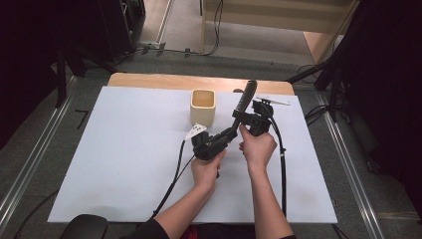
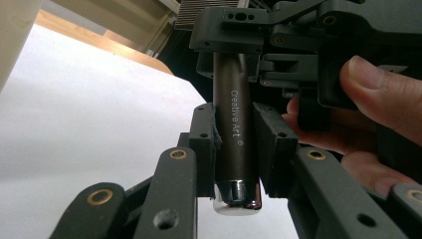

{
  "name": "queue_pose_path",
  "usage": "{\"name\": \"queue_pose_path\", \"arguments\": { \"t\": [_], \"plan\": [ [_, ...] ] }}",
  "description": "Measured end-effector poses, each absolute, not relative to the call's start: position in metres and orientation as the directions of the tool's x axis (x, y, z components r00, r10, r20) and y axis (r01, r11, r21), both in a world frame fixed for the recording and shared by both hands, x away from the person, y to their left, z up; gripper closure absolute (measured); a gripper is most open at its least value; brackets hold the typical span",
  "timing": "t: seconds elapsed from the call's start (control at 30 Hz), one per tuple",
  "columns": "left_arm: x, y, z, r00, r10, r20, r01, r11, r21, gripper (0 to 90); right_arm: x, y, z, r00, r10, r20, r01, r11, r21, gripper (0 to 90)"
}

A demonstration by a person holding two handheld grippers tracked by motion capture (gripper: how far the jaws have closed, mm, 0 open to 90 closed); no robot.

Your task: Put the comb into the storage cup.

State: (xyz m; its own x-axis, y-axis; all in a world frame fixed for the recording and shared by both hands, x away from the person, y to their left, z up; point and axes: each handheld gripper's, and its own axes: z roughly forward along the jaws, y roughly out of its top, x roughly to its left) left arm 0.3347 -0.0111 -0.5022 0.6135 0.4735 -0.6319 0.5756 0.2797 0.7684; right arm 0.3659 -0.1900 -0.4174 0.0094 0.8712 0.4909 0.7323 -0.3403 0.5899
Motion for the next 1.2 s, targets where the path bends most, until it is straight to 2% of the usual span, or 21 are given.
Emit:
{"name": "queue_pose_path", "arguments": {
  "t": [0.8, 1.07, 1.2],
  "plan": [
    [0.337, -0.009, -0.499, 0.622, 0.464, -0.630, 0.595, 0.243, 0.766, 72.5, 0.364, -0.189, -0.414, -0.015, 0.858, 0.513, 0.728, -0.342, 0.594, 69.6],
    [0.341, -0.001, -0.489, 0.634, 0.474, -0.611, 0.597, 0.202, 0.777, 58.0, 0.360, -0.193, -0.410, -0.022, 0.873, 0.487, 0.699, -0.335, 0.632, 70.2],
    [0.343, 0.005, -0.484, 0.636, 0.484, -0.602, 0.600, 0.180, 0.779, 56.3, 0.360, -0.195, -0.410, -0.024, 0.875, 0.484, 0.696, -0.333, 0.636, 70.2]
  ]
}}
